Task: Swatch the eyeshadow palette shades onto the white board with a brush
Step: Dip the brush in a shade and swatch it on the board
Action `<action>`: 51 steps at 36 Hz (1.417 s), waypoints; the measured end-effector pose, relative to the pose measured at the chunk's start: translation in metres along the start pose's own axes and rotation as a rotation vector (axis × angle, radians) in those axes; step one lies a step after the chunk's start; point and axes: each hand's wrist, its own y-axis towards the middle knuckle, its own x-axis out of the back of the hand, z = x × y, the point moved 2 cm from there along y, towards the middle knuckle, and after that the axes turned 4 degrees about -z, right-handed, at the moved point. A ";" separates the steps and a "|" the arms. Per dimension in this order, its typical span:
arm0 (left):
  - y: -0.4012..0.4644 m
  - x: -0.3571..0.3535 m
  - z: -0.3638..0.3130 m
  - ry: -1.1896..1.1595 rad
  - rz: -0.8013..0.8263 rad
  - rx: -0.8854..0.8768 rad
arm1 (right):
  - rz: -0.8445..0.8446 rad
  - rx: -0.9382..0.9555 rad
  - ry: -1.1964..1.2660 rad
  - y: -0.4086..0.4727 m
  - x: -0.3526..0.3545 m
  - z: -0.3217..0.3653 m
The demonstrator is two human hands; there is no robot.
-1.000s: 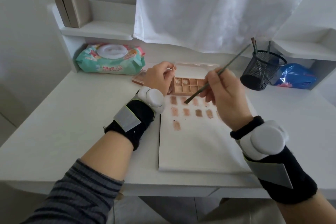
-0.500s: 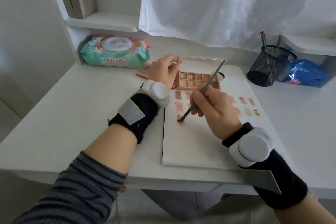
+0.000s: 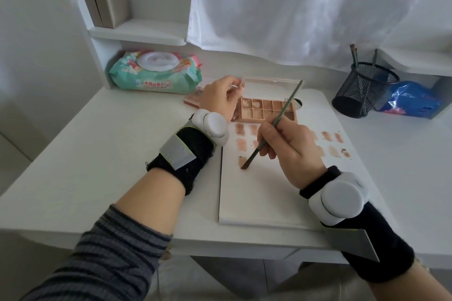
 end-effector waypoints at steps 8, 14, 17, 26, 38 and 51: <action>0.000 0.000 -0.001 0.008 -0.008 -0.008 | 0.004 -0.016 -0.017 0.001 0.001 0.000; 0.000 0.001 -0.001 0.022 -0.008 0.000 | -0.041 -0.031 -0.027 0.002 0.001 -0.002; -0.001 0.000 -0.002 0.023 -0.013 -0.005 | -0.052 -0.037 -0.043 0.003 0.002 -0.002; -0.001 0.001 -0.004 0.035 -0.004 0.003 | -0.066 -0.024 -0.022 0.002 0.002 -0.002; -0.001 0.002 -0.006 0.039 -0.002 0.041 | -0.439 0.071 0.064 0.021 0.032 0.002; -0.003 -0.001 -0.006 -0.013 -0.002 0.083 | -0.359 -0.074 -0.145 0.035 0.037 -0.027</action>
